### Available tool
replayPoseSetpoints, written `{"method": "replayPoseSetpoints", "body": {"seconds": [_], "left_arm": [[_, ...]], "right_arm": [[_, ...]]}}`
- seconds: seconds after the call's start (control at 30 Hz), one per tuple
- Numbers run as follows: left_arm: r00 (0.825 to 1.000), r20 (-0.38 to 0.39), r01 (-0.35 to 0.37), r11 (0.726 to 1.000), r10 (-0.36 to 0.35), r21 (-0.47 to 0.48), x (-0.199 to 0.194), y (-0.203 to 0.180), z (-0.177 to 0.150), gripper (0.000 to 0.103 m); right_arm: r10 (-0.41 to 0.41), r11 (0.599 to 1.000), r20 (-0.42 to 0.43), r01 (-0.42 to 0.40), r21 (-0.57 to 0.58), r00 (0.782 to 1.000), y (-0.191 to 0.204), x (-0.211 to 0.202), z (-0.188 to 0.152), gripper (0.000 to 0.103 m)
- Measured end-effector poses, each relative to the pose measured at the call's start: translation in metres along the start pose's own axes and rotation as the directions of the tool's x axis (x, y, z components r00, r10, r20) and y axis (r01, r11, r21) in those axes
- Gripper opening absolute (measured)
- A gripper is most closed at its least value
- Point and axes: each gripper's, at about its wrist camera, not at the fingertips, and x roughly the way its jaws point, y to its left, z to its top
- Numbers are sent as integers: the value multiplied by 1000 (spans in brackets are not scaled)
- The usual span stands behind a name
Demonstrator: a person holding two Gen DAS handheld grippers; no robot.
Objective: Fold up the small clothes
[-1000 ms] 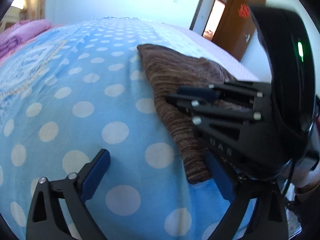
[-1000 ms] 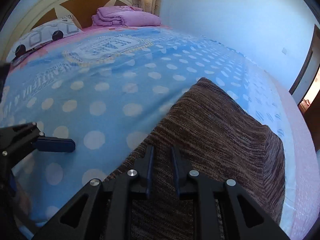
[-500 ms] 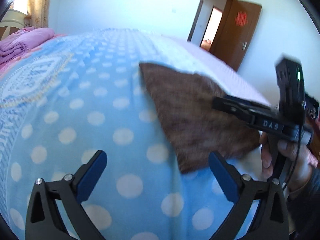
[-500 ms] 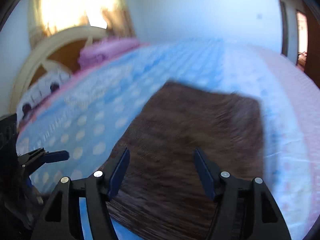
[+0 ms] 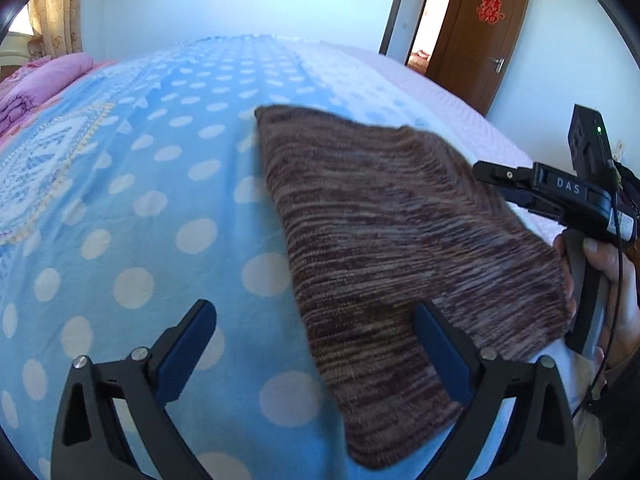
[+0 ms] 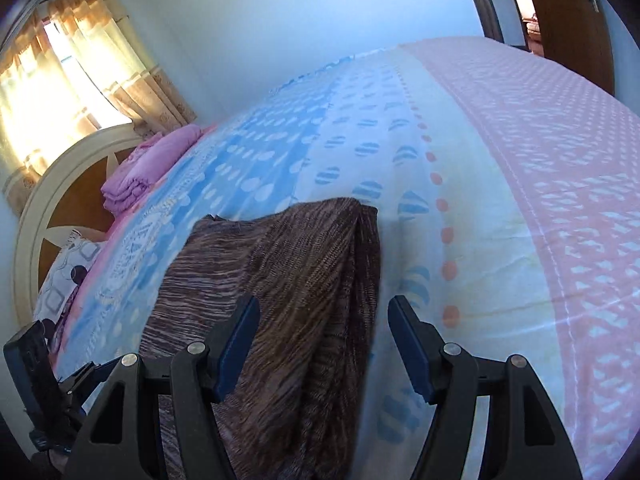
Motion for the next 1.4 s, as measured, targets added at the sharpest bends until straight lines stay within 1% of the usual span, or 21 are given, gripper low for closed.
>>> {"method": "replayPoseSetpoints", "body": {"seconds": [0.07, 0.17, 0.4, 0.5, 0.57, 0.6, 0.67, 0.7, 0.73, 0.77, 0.8, 0.83, 0.9, 0.97, 1.0, 1.07, 1.13, 1.2, 1.33, 1.4], "left_arm": [[1000, -27, 4, 1000, -4, -6, 5, 0, 0, 99], [999, -38, 5, 1000, -5, 7, 7, -2, 1, 99], [999, -42, -3, 999, 5, 45, 12, -10, 1, 99], [999, -42, -1, 999, 4, 50, 13, -11, 1, 99], [999, -42, 1, 999, 1, 52, 13, -12, 1, 99], [999, -42, 5, 999, -3, 54, 13, -12, 2, 98], [999, -41, 22, 998, -19, 60, 13, -14, 2, 94], [999, -38, 29, 997, -27, 66, 13, -15, 2, 91], [999, -35, 39, 996, -37, 76, 12, -17, 1, 85], [999, -32, 47, 995, -44, 87, 12, -19, 2, 82], [998, -30, 51, 994, -48, 95, 11, -20, 2, 78], [998, -28, 56, 993, -54, 106, 10, -22, 1, 71], [998, -27, 62, 991, -59, 122, 8, -26, 0, 68], [998, -33, 62, 991, -59, 118, 8, -27, 1, 65], [997, -37, 65, 991, -61, 117, 8, -27, 1, 62], [997, -42, 71, 991, -67, 115, 6, -29, 3, 54], [998, -30, 61, 990, -58, 129, 0, -31, 5, 36], [999, -21, 46, 989, -43, 143, -8, -35, 7, 30], [1000, -17, 9, 986, -6, 169, -22, -41, 10, 28], [1000, -11, 2, 984, -1, 181, -26, -43, 10, 28]], "right_arm": [[-19, 1000, -14, 19, -8, 1000, -3, 9, 2, 67], [-5, 1000, -37, 5, 16, 999, -12, 21, 4, 62], [49, 997, -30, -47, 69, 998, -24, 33, 15, 54], [73, 994, -32, -70, 84, 997, -26, 37, 17, 48], [85, 994, -43, -82, 73, 995, -24, 39, 18, 36], [93, 994, -45, -90, 63, 995, -22, 40, 18, 34], [96, 995, -47, -94, 45, 994, -18, 41, 17, 29], [101, 994, -47, -99, 43, 994, -18, 41, 16, 28], [107, 993, -46, -105, 45, 993, -19, 41, 15, 26], [110, 993, -44, -108, 45, 993, -19, 40, 15, 25], [108, 993, -42, -106, 44, 993, -19, 40, 14, 25], [102, 994, -42, -101, 40, 994, -18, 40, 14, 25], [87, 996, -45, -86, 29, 995, -15, 40, 14, 25], [72, 997, -55, -71, 23, 996, -13, 41, 15, 25], [67, 998, -61, -65, 27, 996, -12, 41, 16, 25], [61, 997, -71, -58, 50, 996, -12, 41, 18, 22], [44, 997, -69, -40, 60, 997, -8, 39, 18, 20], [34, 998, -60, -30, 61, 998, -4, 35, 17, 19], [40, 997, -29, -38, 65, 999, 2, 20, 15, 17], [50, 997, -12, -49, 68, 999, 6, 11, 14, 17]]}}
